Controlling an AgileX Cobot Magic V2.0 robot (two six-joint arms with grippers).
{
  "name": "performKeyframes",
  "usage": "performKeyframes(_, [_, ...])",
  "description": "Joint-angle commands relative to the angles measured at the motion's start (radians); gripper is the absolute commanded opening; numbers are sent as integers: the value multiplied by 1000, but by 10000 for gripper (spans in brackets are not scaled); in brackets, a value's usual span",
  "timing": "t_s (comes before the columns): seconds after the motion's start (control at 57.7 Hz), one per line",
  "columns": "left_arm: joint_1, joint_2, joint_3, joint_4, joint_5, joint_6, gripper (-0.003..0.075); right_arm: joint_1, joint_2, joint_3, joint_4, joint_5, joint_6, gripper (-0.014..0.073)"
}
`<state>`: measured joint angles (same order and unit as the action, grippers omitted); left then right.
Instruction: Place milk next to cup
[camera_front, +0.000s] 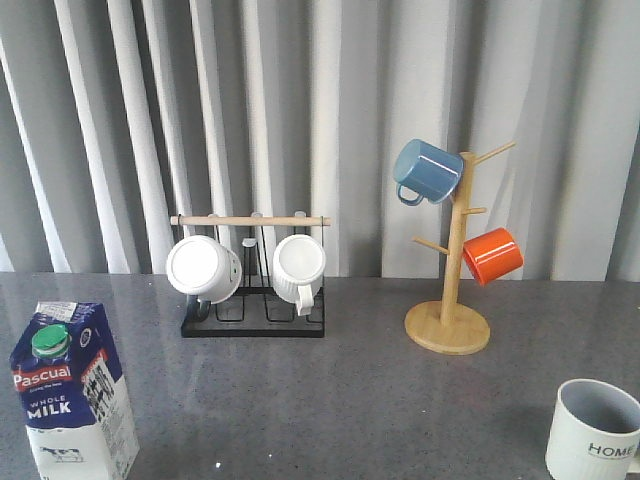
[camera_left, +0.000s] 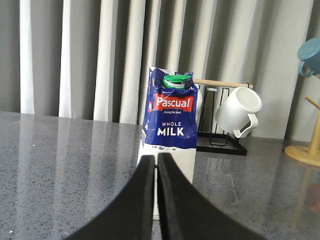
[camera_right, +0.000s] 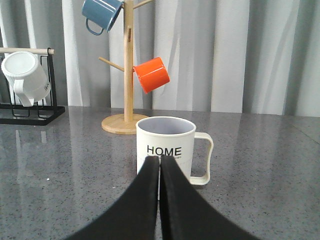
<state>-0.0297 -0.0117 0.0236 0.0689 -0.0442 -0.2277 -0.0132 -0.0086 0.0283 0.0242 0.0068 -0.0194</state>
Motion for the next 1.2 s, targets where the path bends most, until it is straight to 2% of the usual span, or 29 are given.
performKeyframes(0.0, [-3, -12, -21, -3, -67, -1, -6, -1, -16, 9, -1, -72, -3, -1])
performKeyframes(0.971, [-3, -12, -21, -3, -67, -1, -6, -1, -16, 9, -1, -72, -1, -1])
performKeyframes(1.179, [-3, -12, -21, -3, -69, -1, -6, -1, -16, 9, 56, -72, 51, -1])
